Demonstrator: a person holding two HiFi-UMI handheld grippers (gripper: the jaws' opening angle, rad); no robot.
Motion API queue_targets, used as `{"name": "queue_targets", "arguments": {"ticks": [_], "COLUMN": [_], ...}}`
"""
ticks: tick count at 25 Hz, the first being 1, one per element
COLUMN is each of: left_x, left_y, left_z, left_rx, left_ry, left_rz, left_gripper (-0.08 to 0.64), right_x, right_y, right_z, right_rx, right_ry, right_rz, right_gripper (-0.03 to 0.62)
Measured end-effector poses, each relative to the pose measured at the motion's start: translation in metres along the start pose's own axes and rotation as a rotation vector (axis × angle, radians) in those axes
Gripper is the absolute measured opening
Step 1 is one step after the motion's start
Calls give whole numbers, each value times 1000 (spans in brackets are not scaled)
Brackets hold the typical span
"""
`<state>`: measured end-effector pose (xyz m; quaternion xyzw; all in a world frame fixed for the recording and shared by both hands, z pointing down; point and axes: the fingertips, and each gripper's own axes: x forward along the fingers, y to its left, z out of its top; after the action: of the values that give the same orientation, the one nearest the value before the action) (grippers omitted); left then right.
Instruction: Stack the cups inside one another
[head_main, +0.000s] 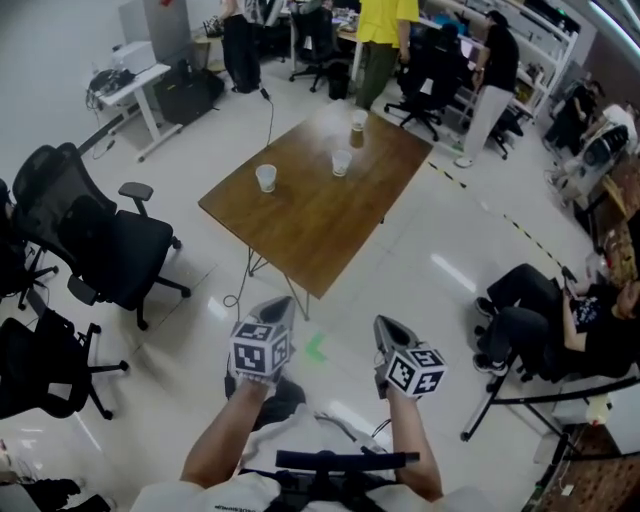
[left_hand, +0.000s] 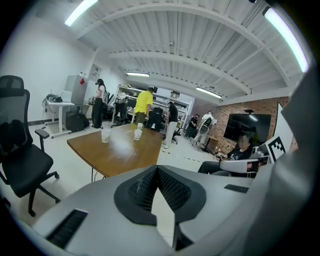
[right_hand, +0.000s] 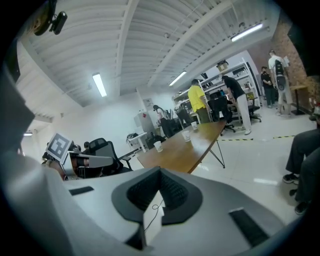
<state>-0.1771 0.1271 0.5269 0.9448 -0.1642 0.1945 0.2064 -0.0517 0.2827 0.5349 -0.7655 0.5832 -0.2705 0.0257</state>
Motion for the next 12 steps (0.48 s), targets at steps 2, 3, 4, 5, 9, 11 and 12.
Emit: {"name": "queue_targets", "arguments": {"ticks": [2, 3, 4, 5, 9, 11, 12], "left_x": [12, 18, 23, 28, 43, 47, 49], "left_y": [16, 25, 34, 42, 77, 91, 98], "left_z": [12, 18, 23, 27, 39, 42, 42], "left_rx": [-10, -15, -19, -22, -38, -43, -45], "left_ry": [4, 6, 10, 15, 30, 38, 45], "left_rz": [13, 22, 29, 37, 51, 50, 50], "left_gripper": [-9, -9, -9, -9, -9, -9, -9], "right_x": [24, 36, 48, 60, 107, 129, 138], "right_y": [3, 4, 6, 8, 22, 30, 35], "right_z": [12, 17, 20, 23, 30, 31, 31], "right_rx": [-7, -8, -8, -9, -13, -20, -27], "right_ry": [4, 8, 13, 19, 38, 52, 63], "right_rz": [7, 11, 14, 17, 34, 48, 56], "right_gripper": [8, 8, 8, 8, 8, 8, 8]}}
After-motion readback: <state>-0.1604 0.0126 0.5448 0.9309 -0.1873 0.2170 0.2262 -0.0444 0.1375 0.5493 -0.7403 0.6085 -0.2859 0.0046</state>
